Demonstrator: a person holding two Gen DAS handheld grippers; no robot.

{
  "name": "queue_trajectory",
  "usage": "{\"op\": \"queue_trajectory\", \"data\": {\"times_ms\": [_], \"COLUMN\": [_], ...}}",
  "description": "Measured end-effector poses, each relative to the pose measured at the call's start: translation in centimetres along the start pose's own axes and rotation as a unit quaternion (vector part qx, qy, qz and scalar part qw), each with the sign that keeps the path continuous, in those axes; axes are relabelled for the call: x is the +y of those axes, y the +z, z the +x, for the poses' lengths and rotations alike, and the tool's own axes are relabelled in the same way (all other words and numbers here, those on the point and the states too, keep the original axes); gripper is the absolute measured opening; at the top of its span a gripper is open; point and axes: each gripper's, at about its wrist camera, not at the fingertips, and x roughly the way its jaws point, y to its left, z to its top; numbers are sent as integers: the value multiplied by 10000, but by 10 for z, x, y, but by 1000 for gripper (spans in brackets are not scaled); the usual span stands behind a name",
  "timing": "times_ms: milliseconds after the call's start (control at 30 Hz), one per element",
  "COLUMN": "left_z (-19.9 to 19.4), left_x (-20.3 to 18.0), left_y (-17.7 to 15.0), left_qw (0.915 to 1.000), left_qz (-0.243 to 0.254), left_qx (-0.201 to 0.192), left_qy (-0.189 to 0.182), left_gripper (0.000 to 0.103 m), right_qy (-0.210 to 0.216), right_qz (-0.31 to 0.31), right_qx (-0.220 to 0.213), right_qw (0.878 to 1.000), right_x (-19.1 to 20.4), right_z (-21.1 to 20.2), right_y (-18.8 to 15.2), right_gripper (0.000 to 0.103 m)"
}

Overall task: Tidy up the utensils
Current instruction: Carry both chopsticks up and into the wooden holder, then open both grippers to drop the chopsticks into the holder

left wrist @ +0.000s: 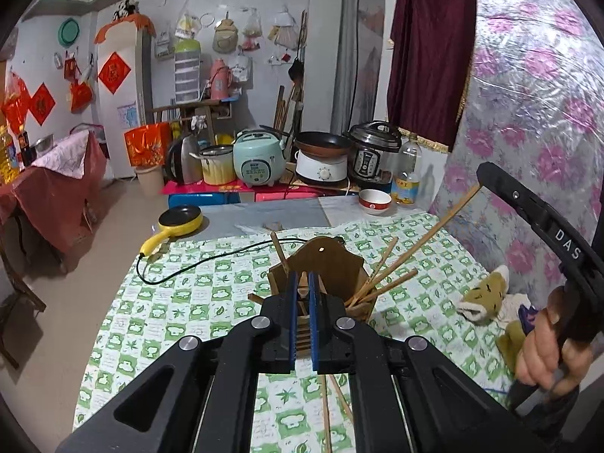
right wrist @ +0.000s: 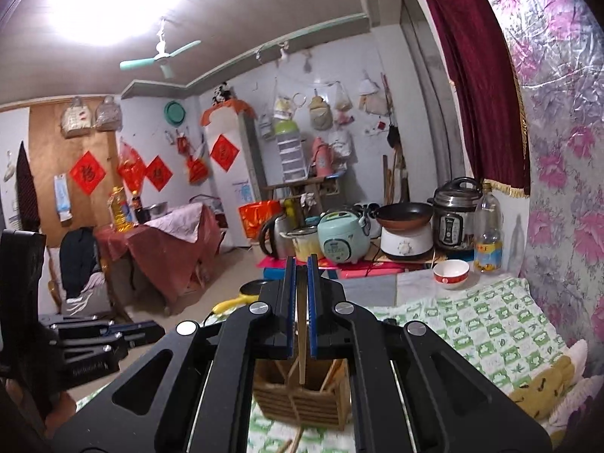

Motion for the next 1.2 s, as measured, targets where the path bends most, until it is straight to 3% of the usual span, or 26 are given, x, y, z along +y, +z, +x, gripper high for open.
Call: {"op": "queue_trajectory", "data": {"times_ms": [200, 333, 633, 700, 733, 767, 900, 967, 1033, 1200], "left_z": [16, 30, 52, 58, 63, 65, 66, 65, 65, 62], "left_x": [6, 9, 16, 20, 24, 27, 32, 34, 38, 55], "left_y": [-6, -6, -12, -9, -6, -4, 9, 11, 7, -8], "left_qw": [9994, 9985, 9963, 9960, 9956, 9954, 9962, 9953, 9938, 9913], "left_qz": [122, 87, -16, -167, -319, -472, -814, -947, -1096, -1276], "left_qx": [310, 542, 853, 869, 877, 819, 296, 146, 18, -208], "left_qy": [98, -55, -62, -102, -116, -166, -14, -102, -185, 260], "left_gripper": [6, 6, 6, 20, 56, 76, 77, 79, 90, 97], "right_qy": [5, 16, -45, -36, -70, -141, -147, -180, -200, -185], "right_qz": [-19, 15, -35, -122, -120, -71, -36, -22, 0, 5], "right_qx": [302, 595, 853, 1062, 1117, 1135, 1014, 909, 826, 778], "right_qw": [9995, 9982, 9963, 9943, 9936, 9934, 9947, 9957, 9964, 9968], "right_x": [-5, -12, -11, -10, -9, -10, -12, -14, -14, -9], "right_z": [42, 64, 81, 90, 92, 94, 85, 79, 74, 70], "right_y": [-15, -25, -36, -40, -42, -43, -40, -37, -35, -35], "right_gripper": [7, 7, 7, 11, 12, 13, 15, 24, 29, 41]}}
